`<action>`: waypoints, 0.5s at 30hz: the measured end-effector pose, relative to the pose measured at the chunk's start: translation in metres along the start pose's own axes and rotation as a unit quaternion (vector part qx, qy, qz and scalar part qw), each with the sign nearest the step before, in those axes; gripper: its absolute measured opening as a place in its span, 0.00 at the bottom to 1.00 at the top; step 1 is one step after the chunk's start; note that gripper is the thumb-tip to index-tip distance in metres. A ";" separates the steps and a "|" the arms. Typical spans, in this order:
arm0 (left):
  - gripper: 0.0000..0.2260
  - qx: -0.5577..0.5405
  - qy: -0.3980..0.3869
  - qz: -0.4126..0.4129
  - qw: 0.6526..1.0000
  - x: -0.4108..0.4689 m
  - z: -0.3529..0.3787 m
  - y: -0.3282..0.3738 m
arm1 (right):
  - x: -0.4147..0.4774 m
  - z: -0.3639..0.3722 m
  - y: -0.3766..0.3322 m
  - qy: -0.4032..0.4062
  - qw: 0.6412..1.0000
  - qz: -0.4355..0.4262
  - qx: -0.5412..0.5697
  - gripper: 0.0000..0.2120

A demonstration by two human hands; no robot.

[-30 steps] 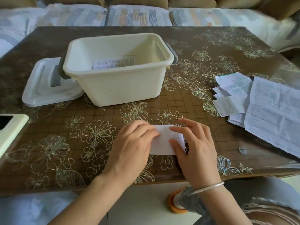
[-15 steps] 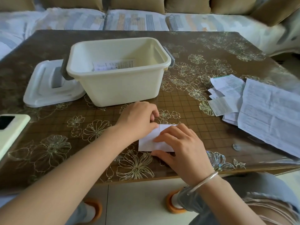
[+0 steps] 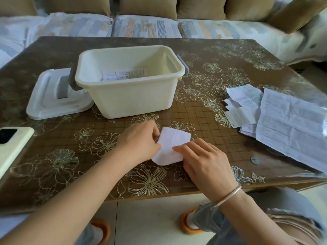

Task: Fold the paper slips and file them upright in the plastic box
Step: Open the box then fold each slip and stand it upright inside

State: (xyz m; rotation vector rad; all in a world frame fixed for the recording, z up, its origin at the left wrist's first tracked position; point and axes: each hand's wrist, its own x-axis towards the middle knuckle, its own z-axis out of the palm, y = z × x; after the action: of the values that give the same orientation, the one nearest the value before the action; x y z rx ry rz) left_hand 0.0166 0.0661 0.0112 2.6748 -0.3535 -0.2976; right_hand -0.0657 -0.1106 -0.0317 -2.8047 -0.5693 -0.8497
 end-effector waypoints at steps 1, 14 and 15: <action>0.11 -0.010 0.013 -0.007 1.000 -0.008 0.002 -0.003 | 0.000 0.001 -0.001 0.001 1.000 0.009 0.003 0.13; 0.14 -0.182 0.139 0.130 0.965 -0.054 0.016 -0.041 | -0.003 0.004 -0.011 0.003 0.972 0.131 0.193 0.09; 0.16 -0.173 0.123 0.144 0.967 -0.056 0.018 -0.043 | -0.002 0.004 -0.012 0.001 0.970 0.138 0.201 0.10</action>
State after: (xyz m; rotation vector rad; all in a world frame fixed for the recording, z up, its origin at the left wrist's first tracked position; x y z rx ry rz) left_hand -0.0326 0.1130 -0.0152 2.2468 -0.5479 0.0578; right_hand -0.0698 -0.0994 -0.0359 -2.4342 -0.2975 -0.6018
